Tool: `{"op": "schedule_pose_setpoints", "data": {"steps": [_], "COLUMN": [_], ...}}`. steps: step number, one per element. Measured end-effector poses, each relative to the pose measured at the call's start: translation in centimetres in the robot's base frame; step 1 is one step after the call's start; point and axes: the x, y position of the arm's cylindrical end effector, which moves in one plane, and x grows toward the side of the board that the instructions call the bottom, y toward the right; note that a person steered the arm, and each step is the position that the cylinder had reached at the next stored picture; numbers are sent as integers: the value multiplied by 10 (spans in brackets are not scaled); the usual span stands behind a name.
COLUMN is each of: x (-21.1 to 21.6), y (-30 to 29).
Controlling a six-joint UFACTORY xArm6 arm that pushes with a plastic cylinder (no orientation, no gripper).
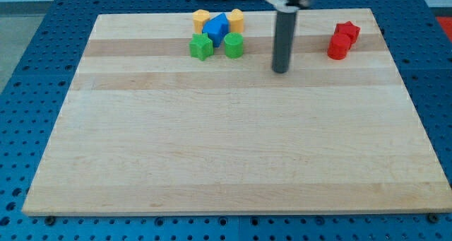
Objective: Move the red circle closer to the red star
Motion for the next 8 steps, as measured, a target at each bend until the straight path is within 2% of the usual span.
{"op": "schedule_pose_setpoints", "data": {"steps": [2,3,5,8], "x": [-1,-17,-67,-92], "y": [123,160,163,85]}}
